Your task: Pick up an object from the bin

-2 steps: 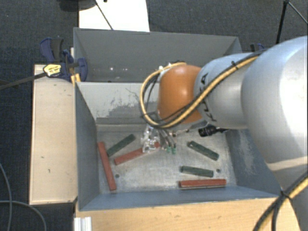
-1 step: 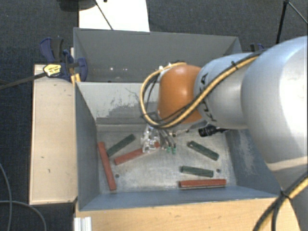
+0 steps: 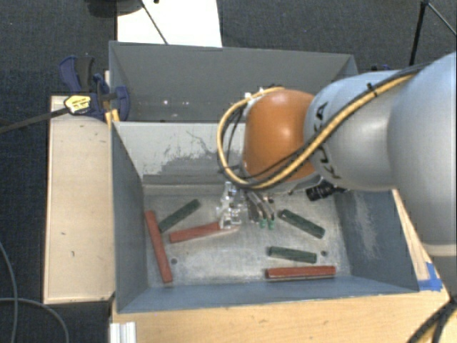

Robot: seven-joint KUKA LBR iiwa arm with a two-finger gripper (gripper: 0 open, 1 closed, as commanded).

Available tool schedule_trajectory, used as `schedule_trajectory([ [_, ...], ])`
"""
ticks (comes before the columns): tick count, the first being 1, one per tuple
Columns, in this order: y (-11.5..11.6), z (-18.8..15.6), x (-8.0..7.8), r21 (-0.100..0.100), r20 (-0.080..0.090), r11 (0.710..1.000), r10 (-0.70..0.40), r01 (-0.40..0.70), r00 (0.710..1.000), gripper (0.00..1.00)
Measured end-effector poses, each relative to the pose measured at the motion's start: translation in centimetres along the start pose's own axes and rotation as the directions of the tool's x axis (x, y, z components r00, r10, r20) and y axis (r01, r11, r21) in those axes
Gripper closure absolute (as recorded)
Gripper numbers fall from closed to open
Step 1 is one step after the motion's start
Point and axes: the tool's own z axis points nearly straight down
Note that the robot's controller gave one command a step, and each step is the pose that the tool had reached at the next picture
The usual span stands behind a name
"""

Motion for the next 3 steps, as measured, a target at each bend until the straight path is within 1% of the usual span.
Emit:
schedule_trajectory([
  [1,0.9,-6.2,-0.2,-0.001,0.003,0.997,-0.076,0.076,0.997,1.00],
  [2,3.6,-3.1,-1.3,-0.003,0.008,1.000,0.031,-0.031,0.999,0.00],
  [3,4.0,-2.1,-1.4,-0.002,0.005,0.999,0.042,-0.042,0.999,0.00],
])
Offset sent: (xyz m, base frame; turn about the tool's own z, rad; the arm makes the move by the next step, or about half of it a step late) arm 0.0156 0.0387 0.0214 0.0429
